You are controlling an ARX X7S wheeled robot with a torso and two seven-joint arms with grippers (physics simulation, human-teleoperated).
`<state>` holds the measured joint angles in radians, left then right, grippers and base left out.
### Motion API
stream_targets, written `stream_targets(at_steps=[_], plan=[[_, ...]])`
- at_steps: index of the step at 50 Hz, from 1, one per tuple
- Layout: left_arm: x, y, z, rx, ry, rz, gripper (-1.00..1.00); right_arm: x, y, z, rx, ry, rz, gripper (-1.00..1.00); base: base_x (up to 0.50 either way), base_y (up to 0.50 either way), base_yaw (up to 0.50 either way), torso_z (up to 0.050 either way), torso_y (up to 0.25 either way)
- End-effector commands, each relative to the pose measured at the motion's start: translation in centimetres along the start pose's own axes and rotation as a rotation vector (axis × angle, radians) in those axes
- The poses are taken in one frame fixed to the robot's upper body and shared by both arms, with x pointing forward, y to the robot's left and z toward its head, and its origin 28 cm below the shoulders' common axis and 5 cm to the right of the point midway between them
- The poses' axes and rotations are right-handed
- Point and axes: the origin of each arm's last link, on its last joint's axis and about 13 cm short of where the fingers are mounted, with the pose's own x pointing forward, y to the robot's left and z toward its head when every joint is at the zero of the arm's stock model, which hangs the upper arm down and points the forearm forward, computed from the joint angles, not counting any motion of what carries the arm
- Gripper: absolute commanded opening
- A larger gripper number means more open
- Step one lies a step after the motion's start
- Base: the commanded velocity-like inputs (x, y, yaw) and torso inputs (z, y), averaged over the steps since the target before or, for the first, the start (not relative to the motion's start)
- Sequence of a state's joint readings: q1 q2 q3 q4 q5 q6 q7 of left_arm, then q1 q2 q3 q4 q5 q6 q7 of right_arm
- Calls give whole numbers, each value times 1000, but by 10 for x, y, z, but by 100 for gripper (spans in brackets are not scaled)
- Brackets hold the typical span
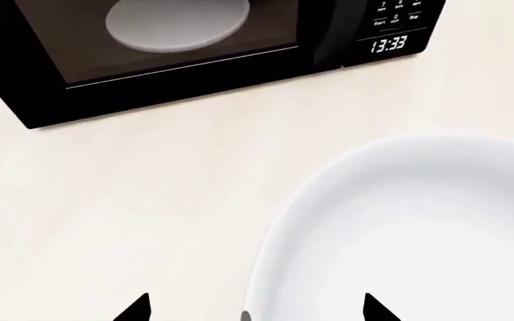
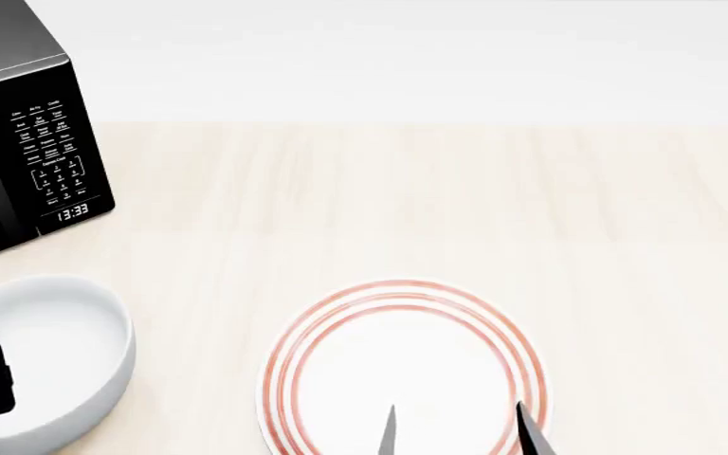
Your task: Pick up the white bowl and put it on the plate.
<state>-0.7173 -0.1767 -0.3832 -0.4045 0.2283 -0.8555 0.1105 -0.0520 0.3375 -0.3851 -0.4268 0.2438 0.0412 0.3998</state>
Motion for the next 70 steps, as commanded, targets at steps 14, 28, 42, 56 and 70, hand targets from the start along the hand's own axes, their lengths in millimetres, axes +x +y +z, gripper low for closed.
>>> stream_targets(at_steps=[14, 28, 42, 56, 70], plan=[[3, -4, -6, -20, 15, -32, -100, 3, -1, 1, -6, -18, 2, 100, 0, 0, 0, 0, 0], [2, -2, -6, -65, -8, -26, -100, 3, -1, 0, -7, -16, 1, 100, 0, 0, 0, 0, 0], [-2, 2, 1, -138, -41, -30, -100, 3, 0, 0, -7, -15, 3, 100, 0, 0, 0, 0, 0], [-18, 8, 30, -235, -122, -34, -100, 3, -1, -1, -6, -14, 3, 100, 0, 0, 0, 0, 0], [-38, -7, 53, -299, -163, -141, -100, 3, -1, 0, -4, -13, 2, 100, 0, 0, 0, 0, 0]])
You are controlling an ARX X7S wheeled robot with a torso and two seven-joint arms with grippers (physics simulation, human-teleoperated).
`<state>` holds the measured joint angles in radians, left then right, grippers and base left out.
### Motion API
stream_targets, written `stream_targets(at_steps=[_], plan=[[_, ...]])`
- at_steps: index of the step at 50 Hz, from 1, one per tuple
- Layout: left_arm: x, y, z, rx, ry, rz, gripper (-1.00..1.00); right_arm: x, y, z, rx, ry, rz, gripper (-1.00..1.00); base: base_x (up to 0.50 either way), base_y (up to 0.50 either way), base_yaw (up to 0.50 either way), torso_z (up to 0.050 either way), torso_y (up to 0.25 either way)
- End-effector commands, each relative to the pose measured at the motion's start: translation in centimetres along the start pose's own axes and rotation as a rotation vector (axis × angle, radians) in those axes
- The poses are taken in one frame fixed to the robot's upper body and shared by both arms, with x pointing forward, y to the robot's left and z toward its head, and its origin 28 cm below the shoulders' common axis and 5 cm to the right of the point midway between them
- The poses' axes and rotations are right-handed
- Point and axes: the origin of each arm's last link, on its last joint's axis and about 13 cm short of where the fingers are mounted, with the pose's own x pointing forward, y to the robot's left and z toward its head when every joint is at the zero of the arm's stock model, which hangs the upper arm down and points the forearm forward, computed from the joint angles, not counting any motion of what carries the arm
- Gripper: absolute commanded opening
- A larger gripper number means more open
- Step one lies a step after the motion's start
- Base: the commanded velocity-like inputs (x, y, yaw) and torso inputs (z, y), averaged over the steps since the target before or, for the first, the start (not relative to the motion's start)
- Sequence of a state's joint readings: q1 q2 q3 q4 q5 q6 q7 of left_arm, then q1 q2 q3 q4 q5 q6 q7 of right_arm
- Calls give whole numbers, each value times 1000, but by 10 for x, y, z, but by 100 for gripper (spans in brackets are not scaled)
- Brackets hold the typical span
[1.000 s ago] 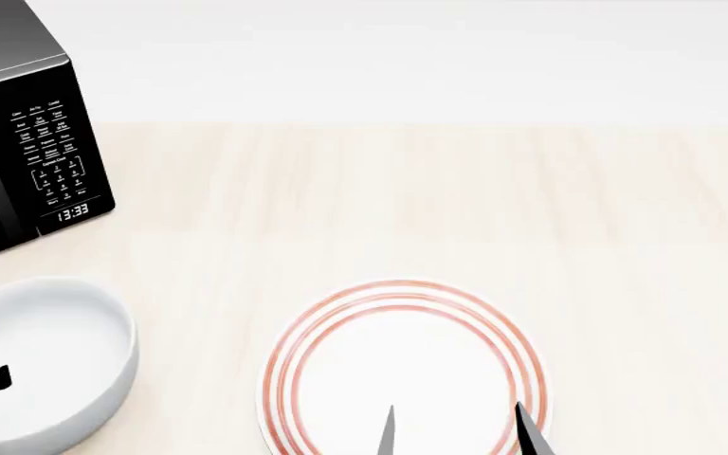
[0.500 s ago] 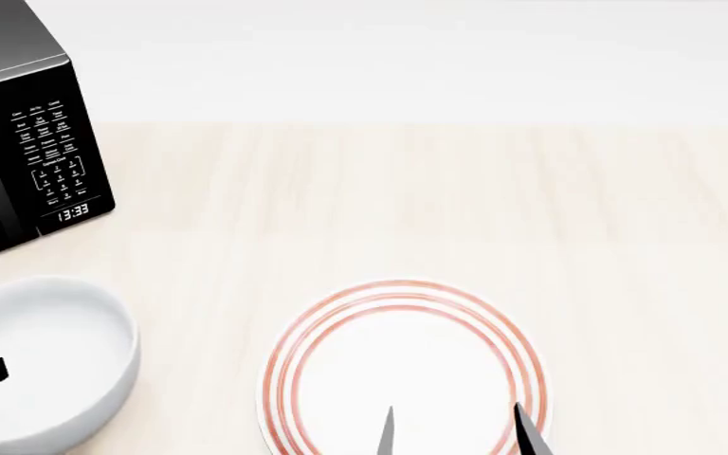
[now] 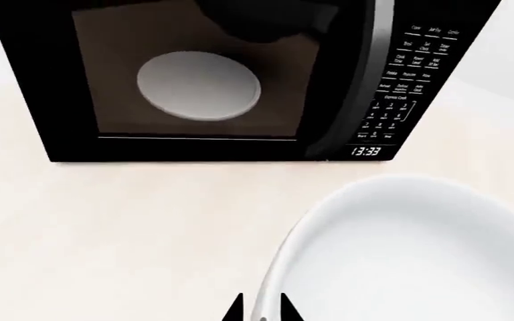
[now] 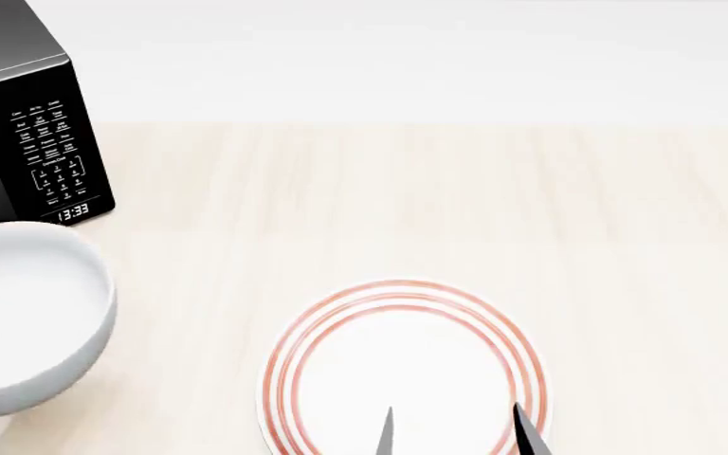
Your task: Pick up the white bowl and put it on the plate.
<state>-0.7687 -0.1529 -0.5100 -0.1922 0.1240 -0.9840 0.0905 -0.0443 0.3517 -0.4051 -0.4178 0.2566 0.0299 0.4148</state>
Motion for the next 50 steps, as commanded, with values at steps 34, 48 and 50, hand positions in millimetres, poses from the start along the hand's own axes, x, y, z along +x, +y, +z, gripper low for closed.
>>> stream_targets(at_steps=[34, 48, 50], plan=[[-24, -102, 26, 70, -5, -381, -100, 4, -2, -1, -11, -10, -3, 100, 0, 0, 0, 0, 0], [-24, -133, 24, 122, 19, -472, -100, 3, -2, -2, -11, -6, -4, 100, 0, 0, 0, 0, 1], [-25, -138, 25, 127, 17, -488, -100, 3, -2, -3, -12, -5, -5, 100, 0, 0, 0, 0, 0]])
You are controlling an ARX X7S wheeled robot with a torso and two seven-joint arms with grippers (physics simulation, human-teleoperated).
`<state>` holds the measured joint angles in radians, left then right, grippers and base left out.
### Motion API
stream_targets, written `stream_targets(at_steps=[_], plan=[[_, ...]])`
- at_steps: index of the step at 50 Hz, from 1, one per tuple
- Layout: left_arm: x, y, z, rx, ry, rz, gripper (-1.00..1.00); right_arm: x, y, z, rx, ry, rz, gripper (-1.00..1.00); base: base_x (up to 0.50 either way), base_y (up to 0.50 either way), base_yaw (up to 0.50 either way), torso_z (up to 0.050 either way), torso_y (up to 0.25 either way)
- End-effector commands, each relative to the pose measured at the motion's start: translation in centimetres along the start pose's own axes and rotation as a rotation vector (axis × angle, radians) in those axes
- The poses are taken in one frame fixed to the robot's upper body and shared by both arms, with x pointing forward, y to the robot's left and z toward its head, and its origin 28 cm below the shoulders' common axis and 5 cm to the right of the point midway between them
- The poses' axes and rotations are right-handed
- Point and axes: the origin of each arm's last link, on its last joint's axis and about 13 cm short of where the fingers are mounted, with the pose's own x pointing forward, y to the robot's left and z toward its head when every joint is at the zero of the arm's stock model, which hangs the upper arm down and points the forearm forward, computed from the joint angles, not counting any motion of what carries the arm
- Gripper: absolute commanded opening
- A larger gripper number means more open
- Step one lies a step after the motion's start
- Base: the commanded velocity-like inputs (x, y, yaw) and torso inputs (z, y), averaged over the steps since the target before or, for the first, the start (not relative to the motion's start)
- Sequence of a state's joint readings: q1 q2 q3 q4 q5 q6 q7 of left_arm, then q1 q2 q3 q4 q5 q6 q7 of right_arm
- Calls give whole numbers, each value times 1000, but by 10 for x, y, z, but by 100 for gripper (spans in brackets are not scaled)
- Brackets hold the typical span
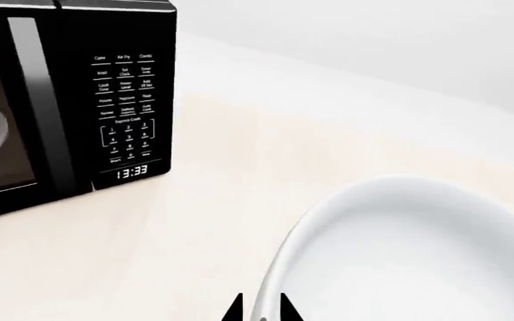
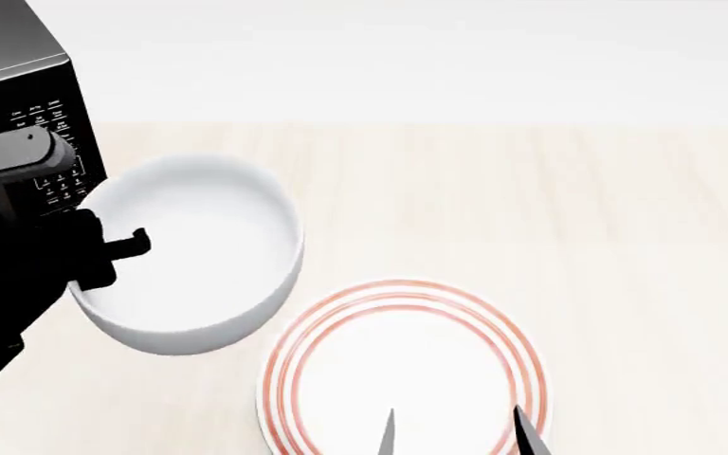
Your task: Pick up the white bowl and put it on the plate.
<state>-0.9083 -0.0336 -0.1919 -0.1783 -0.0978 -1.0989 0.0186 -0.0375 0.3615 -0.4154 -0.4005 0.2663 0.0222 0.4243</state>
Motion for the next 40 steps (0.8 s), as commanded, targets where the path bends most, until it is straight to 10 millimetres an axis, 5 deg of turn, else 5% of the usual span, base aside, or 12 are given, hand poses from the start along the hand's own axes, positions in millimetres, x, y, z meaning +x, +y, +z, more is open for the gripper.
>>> stream_targets(at_steps=[1, 40], plan=[[6, -28, 7, 8, -1, -122, -100, 3, -1, 0, -9, -16, -3, 100, 0, 0, 0, 0, 0], [33, -93, -16, 22, 67, -324, -100, 4, -3, -4, -4, 2, 3, 100, 0, 0, 0, 0, 1]])
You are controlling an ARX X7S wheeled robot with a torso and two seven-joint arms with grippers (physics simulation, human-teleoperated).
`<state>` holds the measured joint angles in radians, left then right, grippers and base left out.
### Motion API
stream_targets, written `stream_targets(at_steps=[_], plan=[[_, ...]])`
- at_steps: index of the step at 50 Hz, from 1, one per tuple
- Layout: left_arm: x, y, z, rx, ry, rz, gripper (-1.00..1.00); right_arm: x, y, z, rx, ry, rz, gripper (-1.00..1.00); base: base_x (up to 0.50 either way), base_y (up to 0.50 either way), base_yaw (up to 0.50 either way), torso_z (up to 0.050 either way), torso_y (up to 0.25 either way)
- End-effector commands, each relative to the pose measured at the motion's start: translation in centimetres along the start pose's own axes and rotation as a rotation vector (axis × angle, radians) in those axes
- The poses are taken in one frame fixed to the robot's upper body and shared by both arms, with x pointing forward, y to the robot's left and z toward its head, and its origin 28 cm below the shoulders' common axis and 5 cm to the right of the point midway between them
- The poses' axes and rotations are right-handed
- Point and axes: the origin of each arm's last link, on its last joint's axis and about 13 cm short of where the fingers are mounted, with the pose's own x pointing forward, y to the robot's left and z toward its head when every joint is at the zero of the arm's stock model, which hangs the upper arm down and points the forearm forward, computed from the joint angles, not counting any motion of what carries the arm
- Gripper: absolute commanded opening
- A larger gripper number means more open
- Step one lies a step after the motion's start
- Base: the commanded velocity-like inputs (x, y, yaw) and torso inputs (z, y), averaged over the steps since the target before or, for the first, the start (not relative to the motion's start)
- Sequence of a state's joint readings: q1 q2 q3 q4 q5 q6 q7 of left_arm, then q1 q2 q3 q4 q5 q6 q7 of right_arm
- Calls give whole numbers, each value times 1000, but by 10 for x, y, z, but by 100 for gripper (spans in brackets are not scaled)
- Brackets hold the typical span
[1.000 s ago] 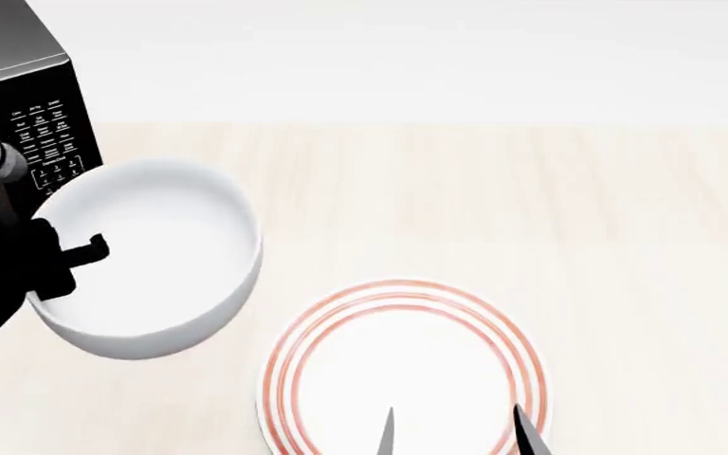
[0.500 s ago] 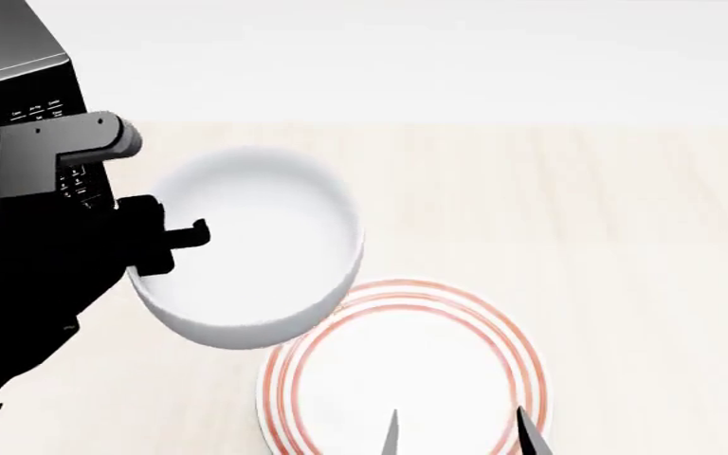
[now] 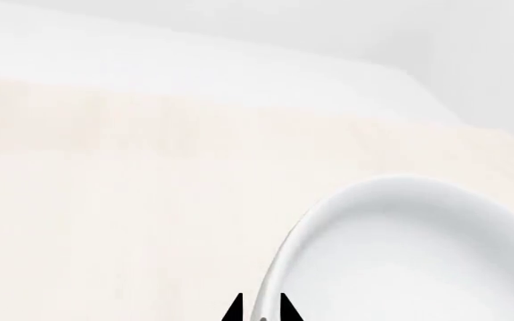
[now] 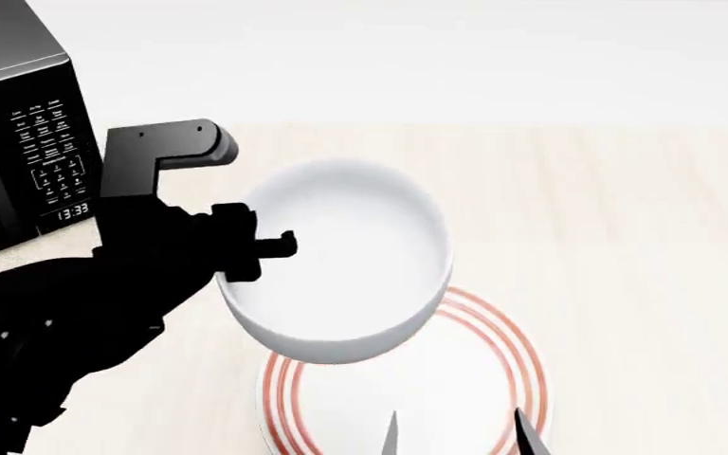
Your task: Pick up the white bowl and put it on the plate.
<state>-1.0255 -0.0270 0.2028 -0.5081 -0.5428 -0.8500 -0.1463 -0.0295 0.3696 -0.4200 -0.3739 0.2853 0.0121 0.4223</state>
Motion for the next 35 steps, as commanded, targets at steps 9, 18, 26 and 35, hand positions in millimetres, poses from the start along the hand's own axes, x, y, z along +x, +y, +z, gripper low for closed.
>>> stream_targets(at_steps=[9, 18, 26, 35], plan=[[25, -18, -12, -61, 9, -66, -100, 3, -1, -1, -7, -15, 2, 100, 0, 0, 0, 0, 1], [31, -21, -19, -76, 27, -77, -100, 3, -2, -1, -9, -16, 1, 100, 0, 0, 0, 0, 0], [34, -25, -23, -82, 38, -94, -100, 2, -2, 0, -8, -15, 2, 100, 0, 0, 0, 0, 0], [35, -28, -27, -87, 47, -105, -100, 3, -2, -1, -8, -14, 5, 100, 0, 0, 0, 0, 1]])
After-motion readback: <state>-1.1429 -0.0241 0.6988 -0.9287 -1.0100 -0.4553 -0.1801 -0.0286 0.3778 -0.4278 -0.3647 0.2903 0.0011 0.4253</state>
